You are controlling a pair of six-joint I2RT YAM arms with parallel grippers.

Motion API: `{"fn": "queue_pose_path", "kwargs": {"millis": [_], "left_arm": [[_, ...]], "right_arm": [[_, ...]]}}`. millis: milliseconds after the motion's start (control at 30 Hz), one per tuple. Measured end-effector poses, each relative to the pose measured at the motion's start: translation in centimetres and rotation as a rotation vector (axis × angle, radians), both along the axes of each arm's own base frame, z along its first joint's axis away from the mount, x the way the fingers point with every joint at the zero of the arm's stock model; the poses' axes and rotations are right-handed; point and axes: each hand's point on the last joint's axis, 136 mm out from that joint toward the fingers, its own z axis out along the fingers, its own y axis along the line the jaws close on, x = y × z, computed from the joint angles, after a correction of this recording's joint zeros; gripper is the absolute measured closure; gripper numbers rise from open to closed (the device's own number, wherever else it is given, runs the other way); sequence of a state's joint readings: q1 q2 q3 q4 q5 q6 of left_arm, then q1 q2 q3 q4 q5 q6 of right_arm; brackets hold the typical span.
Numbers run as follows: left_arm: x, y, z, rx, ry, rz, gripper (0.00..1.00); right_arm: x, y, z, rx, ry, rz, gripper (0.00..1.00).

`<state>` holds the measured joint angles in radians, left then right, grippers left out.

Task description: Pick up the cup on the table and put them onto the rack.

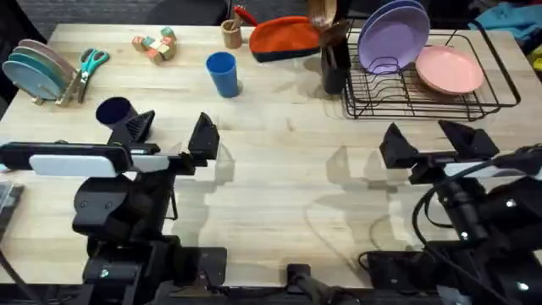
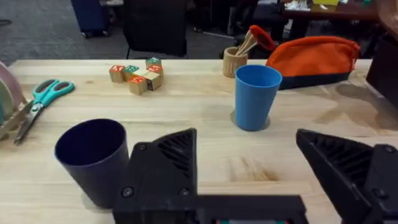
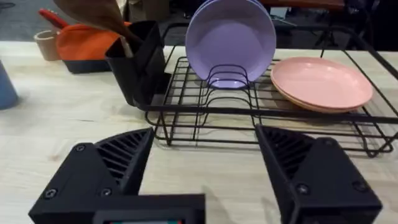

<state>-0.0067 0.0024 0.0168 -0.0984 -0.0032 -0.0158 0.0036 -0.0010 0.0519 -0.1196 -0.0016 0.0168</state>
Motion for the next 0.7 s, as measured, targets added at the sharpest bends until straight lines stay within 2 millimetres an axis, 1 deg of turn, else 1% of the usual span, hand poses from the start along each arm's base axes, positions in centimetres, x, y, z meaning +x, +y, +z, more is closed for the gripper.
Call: {"fn": "queue_pose_path", "kwargs": {"millis": [67,100,167,200,267,300,367,400,433,467,600,633,700], "left_arm": [[-0.2,0.0,0.1,0.0,0.026,0.0,0.01],[-0.5,0.0,1.7,-0.002,0.05,0.0,0.01],[-0.6,0.0,3.1,-0.002,0.052,0.0,0.01],[-0.7,0.0,5.0,-0.002,0.074,0.0,0.01],[-0.7,0.0,6.2,-0.002,0.097,0.001,0.01],[-0.5,0.0,8.1,-0.001,0.133,0.001,0.009],[-0.4,0.0,9.2,-0.001,0.158,0.0,0.009],[0.1,-0.1,11.9,-0.002,0.224,-0.004,0.008],[0.5,-0.1,13.8,-0.002,0.262,-0.005,0.009],[0.8,-0.1,15.2,-0.002,0.311,-0.007,0.009],[1.3,-0.2,16.2,-0.002,0.408,-0.012,0.009],[1.7,-0.3,16.5,-0.002,0.495,-0.019,0.008],[2.1,-0.4,16.7,-0.003,0.548,-0.022,0.008]], "right_arm": [[-0.7,-0.1,-0.6,0.003,0.073,-0.004,0.009],[-2.3,-0.2,-0.9,0.003,0.198,-0.012,0.009],[-3.0,-0.2,0.2,0.003,0.228,-0.015,0.009],[-3.8,-0.2,2.7,0.005,0.254,-0.016,0.009],[-4.1,-0.2,4.2,0.004,0.278,-0.016,0.009],[-4.1,-0.2,6.4,0.004,0.304,-0.016,0.009],[-4.1,-0.2,7.7,0.004,0.329,-0.016,0.009],[-3.8,0.0,10.7,0.007,0.393,-0.004,0.009],[-3.5,0.4,12.2,0.016,0.435,0.018,0.01],[-3.3,0.8,13.2,0.025,0.48,0.039,0.01],[-3.1,1.0,14.2,0.033,0.539,0.052,0.01],[-2.9,1.2,14.9,0.037,0.574,0.058,0.01],[-2.8,1.2,15.4,0.038,0.588,0.06,0.009]]}}
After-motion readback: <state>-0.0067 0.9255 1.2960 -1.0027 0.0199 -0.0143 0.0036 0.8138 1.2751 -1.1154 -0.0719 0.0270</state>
